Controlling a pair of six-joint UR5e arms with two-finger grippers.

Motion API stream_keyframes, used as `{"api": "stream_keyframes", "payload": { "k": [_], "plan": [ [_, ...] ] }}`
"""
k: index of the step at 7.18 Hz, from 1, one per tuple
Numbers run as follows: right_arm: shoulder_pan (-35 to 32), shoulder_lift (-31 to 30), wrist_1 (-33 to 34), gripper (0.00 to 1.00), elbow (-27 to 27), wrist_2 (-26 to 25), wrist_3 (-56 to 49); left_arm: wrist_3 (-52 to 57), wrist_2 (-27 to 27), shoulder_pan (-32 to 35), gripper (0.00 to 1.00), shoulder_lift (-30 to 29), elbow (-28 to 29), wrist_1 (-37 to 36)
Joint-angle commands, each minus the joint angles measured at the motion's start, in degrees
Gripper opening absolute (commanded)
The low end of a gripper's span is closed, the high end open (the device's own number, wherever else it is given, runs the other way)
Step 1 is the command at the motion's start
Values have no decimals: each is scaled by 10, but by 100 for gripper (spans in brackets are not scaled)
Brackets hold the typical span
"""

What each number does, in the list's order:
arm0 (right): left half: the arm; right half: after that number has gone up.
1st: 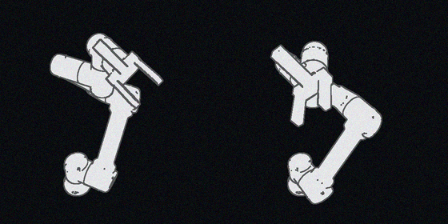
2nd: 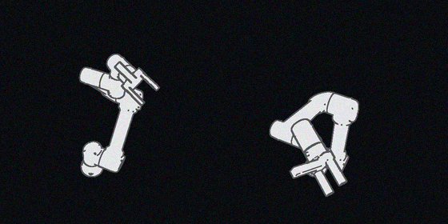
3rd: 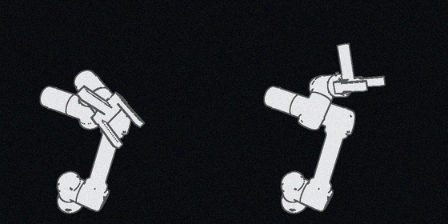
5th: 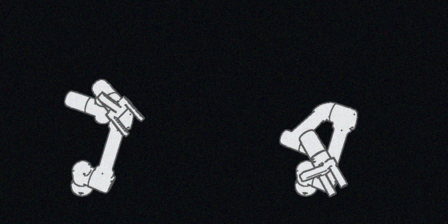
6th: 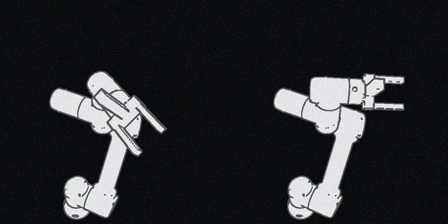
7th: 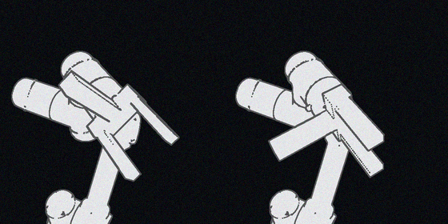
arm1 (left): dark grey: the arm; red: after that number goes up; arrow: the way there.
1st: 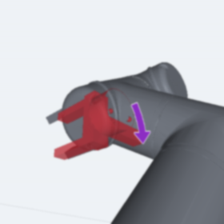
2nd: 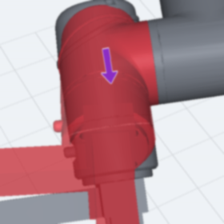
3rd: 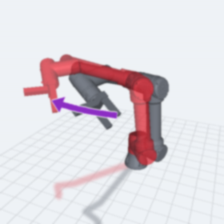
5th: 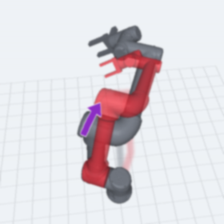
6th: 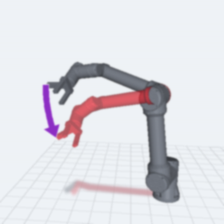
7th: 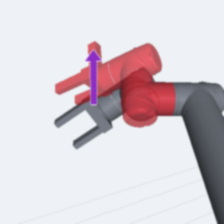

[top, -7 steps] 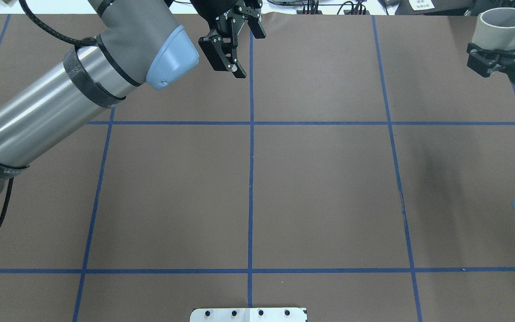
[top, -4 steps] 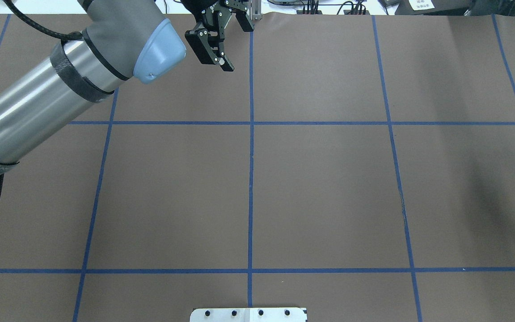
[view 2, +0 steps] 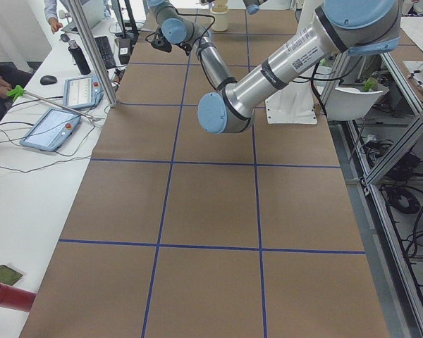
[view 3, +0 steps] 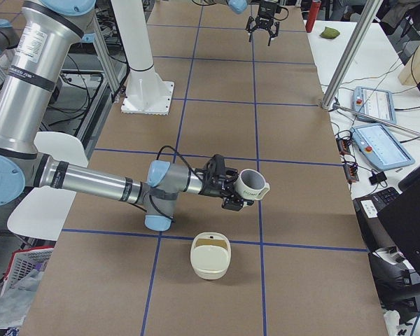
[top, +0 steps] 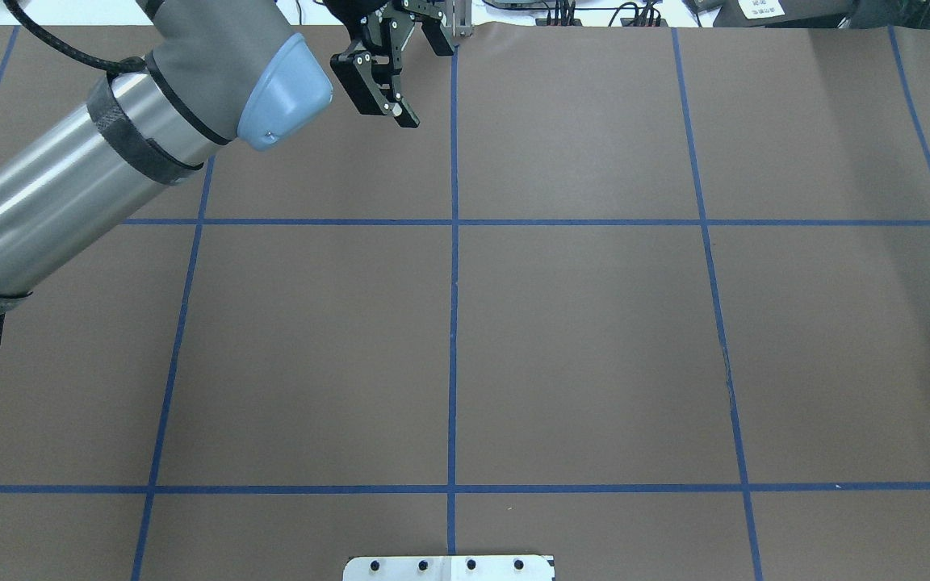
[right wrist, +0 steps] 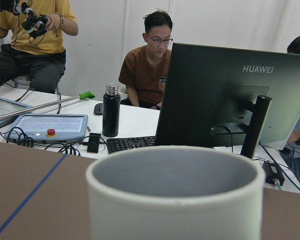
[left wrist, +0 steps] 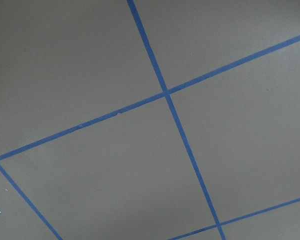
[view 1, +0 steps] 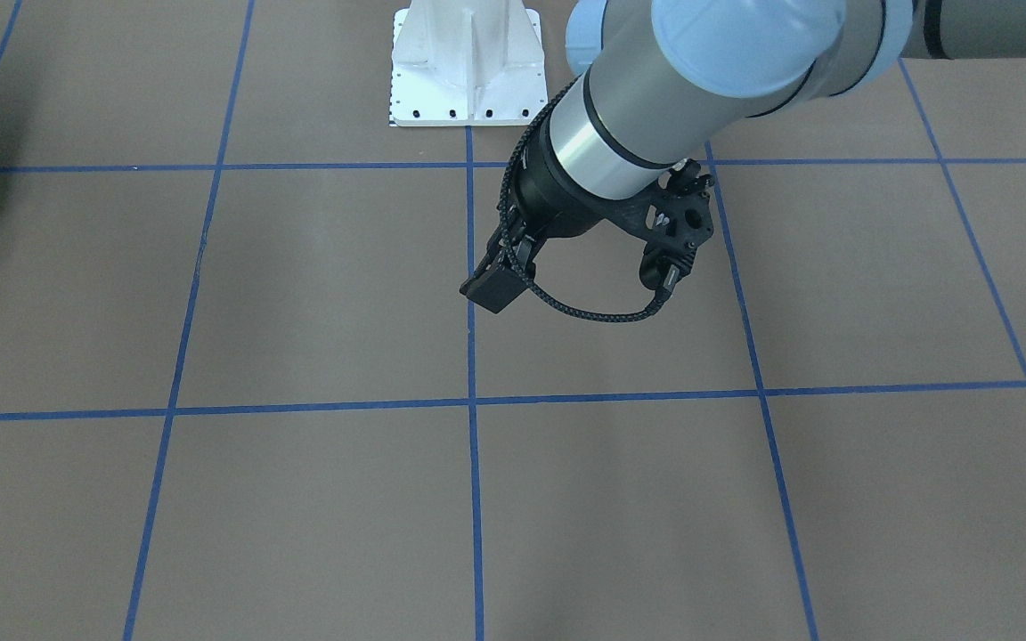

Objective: Left arm hands cup to right arm to dump lemon

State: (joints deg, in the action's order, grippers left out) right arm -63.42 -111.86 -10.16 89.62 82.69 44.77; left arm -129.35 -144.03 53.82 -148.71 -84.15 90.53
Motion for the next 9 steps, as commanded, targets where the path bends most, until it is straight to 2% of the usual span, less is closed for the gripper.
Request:
{"api": "stream_keyframes", "payload": {
  "k": [1,3,5,8,9],
  "plan": [
    [-14,-6,-97,0,-58,45,79,15,2,4,100,0,0,0],
    [-28,-40,-171,0,-63,84,151,23,3,7,100,0,0,0],
    [-44,-46,-231,0,-74,122,263,24,4,8,100,0,0,-1],
    [-46,-11,-283,0,-111,129,441,24,4,16,100,0,0,-1],
    [-46,1,-295,0,-130,129,466,24,4,20,100,0,-1,-1]
  ]
}}
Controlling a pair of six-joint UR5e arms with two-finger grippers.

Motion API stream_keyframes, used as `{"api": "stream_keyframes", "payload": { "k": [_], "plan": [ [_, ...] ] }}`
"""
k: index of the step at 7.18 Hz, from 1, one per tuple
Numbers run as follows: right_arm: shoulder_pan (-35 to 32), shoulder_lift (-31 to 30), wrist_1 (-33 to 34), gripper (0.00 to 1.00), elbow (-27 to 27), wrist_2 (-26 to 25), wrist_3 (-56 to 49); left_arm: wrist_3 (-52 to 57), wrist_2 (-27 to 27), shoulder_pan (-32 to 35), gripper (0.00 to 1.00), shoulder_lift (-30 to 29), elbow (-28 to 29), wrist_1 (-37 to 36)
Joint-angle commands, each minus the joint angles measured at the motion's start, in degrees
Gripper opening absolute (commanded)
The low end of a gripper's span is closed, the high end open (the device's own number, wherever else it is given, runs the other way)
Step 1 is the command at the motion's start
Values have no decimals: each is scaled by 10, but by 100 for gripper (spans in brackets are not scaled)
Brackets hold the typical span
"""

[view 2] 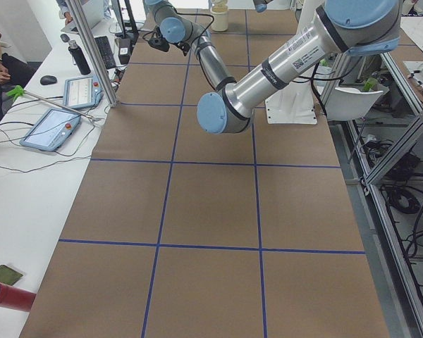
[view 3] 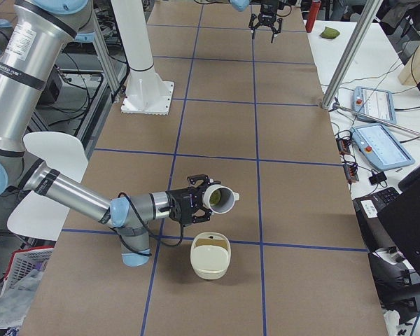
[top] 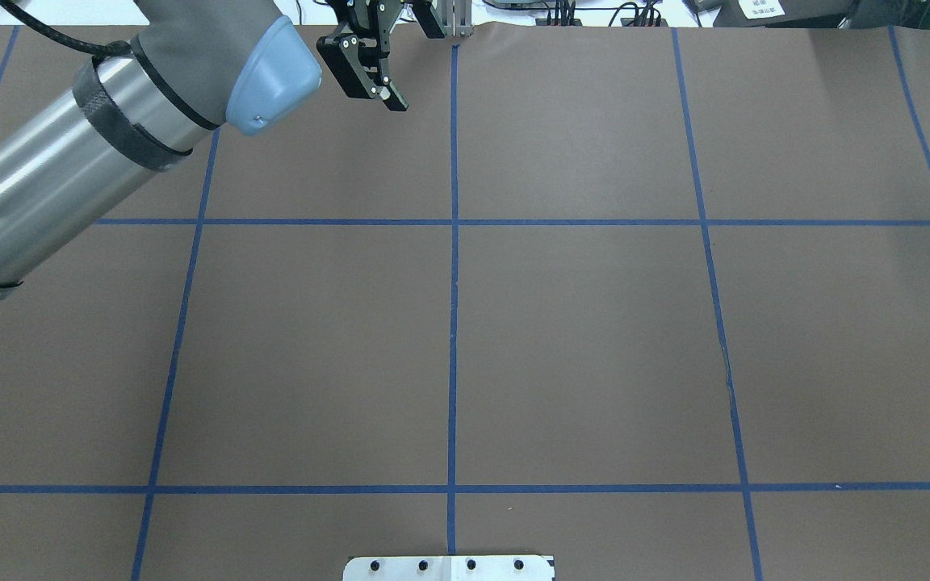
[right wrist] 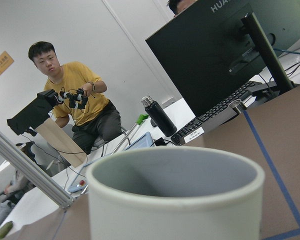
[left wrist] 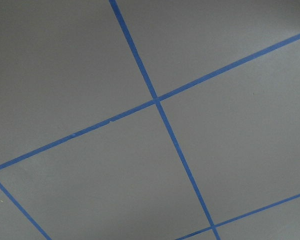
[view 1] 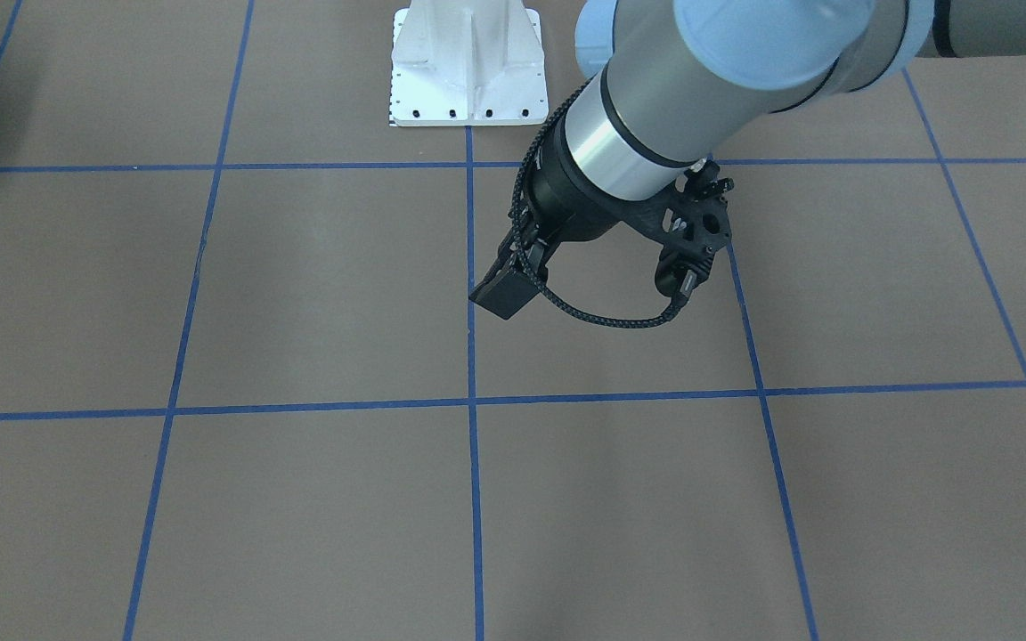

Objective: Left arm hands cup to right arm to dump lemon

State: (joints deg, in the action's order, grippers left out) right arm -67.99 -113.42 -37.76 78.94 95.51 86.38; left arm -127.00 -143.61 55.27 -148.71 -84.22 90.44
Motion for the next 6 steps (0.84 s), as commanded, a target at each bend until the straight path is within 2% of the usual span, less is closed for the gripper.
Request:
{"api": "stream_keyframes", "payload": {
  "k": [1,4,6],
  "plan": [
    [0,21,-39,0,-41,1,92,1,0,10,100,0,-3,0],
    [-1,30,-119,0,-55,0,184,7,0,18,100,0,-4,0],
    [-1,31,-119,0,-61,0,232,20,0,19,100,1,-6,0]
  ]
}}
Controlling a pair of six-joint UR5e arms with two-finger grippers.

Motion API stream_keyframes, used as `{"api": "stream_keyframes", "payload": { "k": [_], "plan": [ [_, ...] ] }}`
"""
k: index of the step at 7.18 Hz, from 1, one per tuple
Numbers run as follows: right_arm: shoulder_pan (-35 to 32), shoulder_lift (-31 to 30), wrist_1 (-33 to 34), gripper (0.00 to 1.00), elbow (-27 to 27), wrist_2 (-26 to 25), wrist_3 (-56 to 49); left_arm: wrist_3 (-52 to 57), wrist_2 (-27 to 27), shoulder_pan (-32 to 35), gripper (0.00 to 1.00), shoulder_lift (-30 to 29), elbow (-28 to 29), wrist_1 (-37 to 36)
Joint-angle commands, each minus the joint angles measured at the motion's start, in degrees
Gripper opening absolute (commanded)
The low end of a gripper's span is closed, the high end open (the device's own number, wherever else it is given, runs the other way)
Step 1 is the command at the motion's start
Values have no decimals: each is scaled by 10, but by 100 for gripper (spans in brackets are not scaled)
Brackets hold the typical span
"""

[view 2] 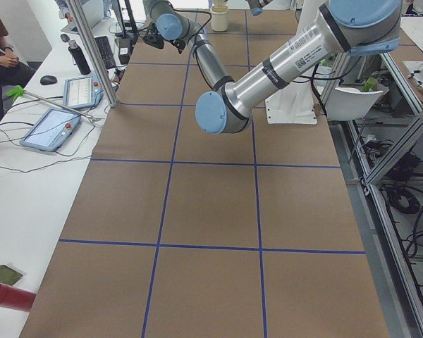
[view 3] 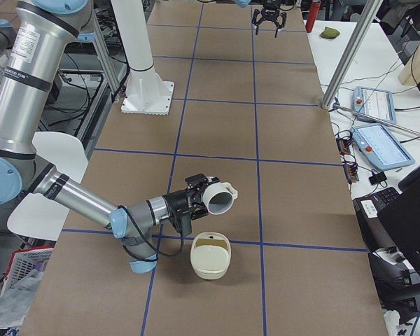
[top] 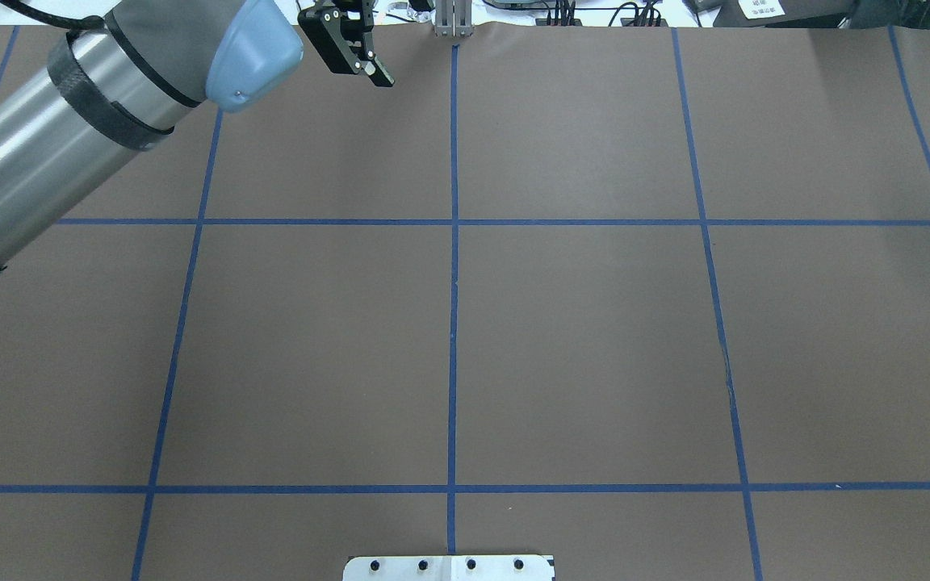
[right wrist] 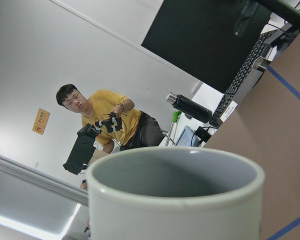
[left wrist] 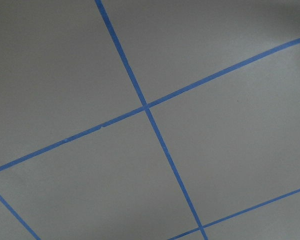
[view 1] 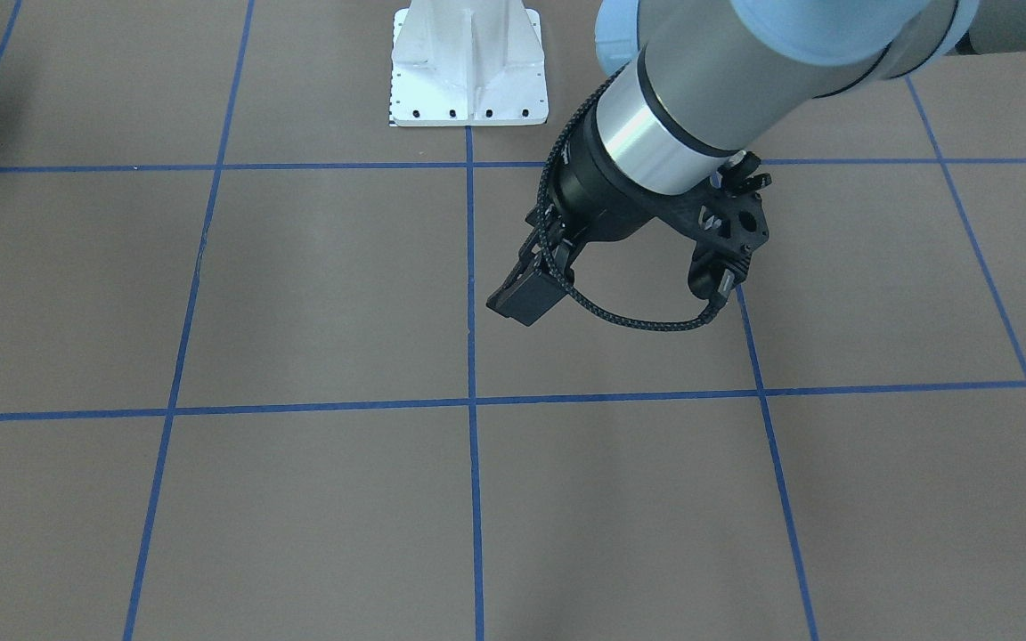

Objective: Left arm hands cup to right arm to dump lemon

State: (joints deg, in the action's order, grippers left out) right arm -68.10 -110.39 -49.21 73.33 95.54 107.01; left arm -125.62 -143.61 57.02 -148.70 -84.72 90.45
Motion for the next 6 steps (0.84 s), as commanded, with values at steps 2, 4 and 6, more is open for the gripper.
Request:
{"api": "stream_keyframes", "payload": {
  "k": [2,4,6],
  "plan": [
    [-1,2,-8,0,-22,0,53,15,0,3,100,0,-1,0],
    [-13,3,-25,0,-28,-1,112,48,0,5,100,1,-1,0],
    [-23,5,-31,0,-35,-1,160,61,0,6,100,1,-1,0]
  ]
}}
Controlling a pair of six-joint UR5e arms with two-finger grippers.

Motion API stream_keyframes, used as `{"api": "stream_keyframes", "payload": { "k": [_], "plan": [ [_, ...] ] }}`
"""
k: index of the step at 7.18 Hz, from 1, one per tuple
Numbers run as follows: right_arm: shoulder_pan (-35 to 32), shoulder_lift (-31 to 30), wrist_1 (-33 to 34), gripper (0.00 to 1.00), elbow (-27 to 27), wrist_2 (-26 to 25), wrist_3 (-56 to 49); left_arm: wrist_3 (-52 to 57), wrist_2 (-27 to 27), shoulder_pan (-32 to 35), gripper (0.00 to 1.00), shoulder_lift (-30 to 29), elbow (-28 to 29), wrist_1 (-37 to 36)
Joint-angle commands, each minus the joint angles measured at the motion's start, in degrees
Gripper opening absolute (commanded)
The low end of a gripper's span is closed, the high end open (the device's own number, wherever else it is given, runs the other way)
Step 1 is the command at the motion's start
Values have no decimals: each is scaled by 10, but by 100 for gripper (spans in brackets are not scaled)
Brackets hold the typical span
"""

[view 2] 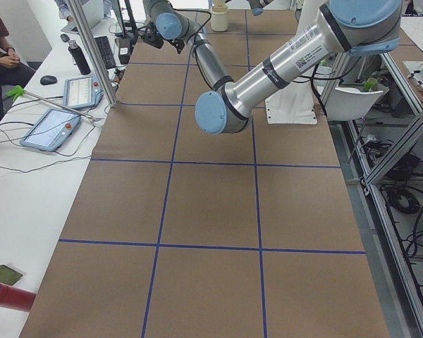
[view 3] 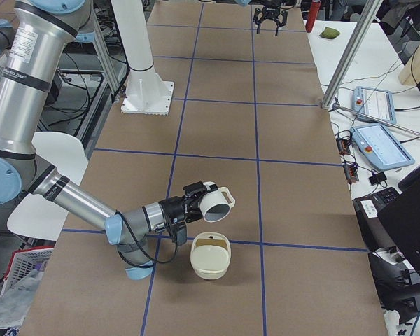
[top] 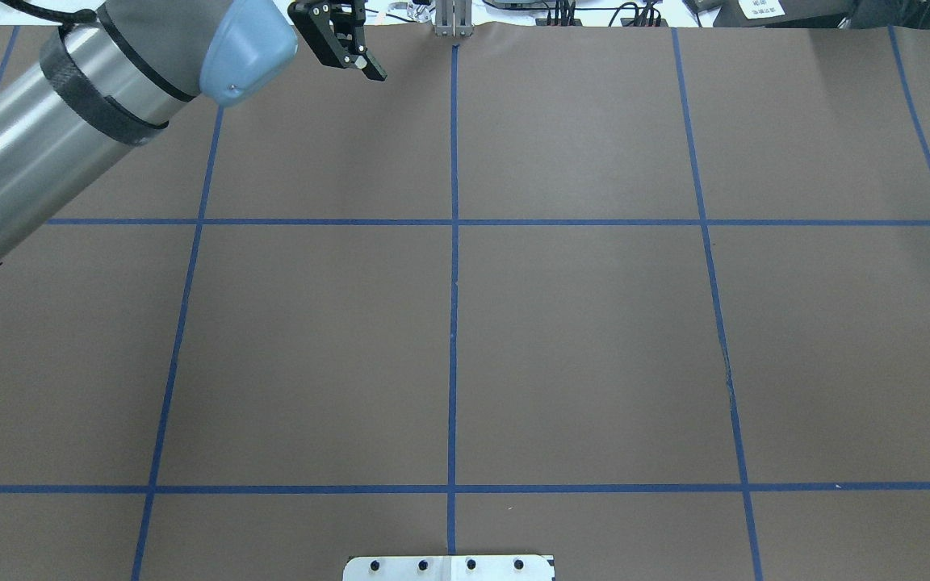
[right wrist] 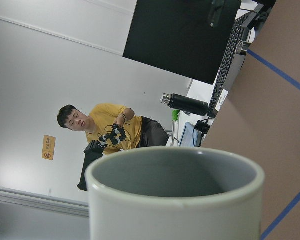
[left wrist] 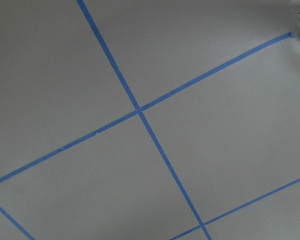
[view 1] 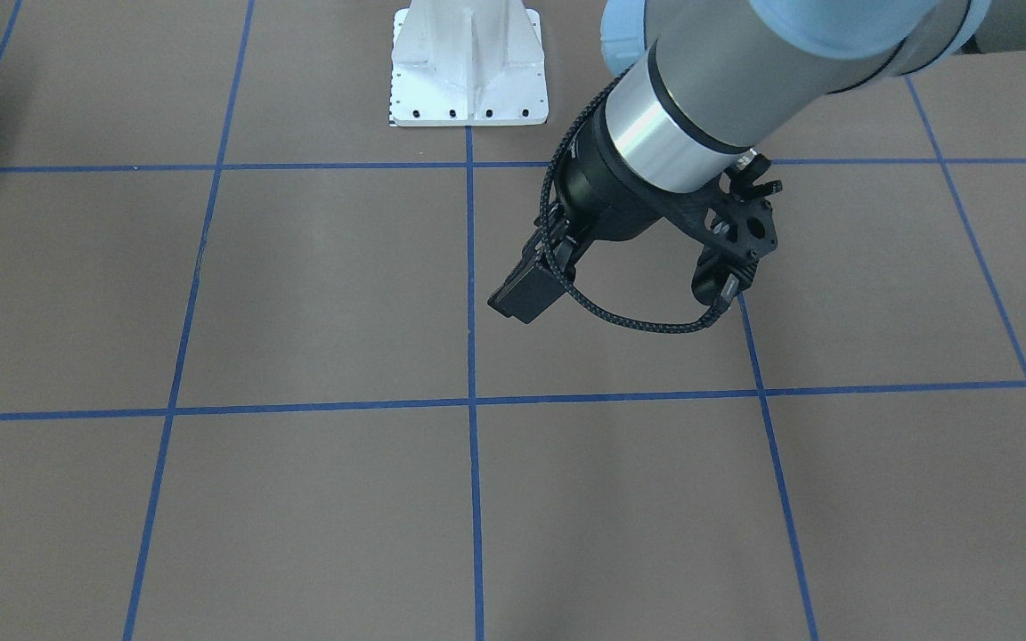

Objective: Left arm hands cup to right arm to dump lemon

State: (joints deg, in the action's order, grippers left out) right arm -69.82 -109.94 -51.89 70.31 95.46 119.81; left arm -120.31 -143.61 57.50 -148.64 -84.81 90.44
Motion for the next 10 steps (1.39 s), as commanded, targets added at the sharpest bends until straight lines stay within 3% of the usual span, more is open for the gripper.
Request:
{"api": "stream_keyframes", "payload": {
  "k": [1,4,10],
  "plan": [
    [-9,2,-5,0,-5,1,58,8,0,3,100,0,0,0],
    [-15,18,-70,0,-52,-3,147,25,1,4,100,0,2,-1],
    [-35,22,-73,0,-54,-5,266,37,1,10,100,-1,3,-1]
  ]
}}
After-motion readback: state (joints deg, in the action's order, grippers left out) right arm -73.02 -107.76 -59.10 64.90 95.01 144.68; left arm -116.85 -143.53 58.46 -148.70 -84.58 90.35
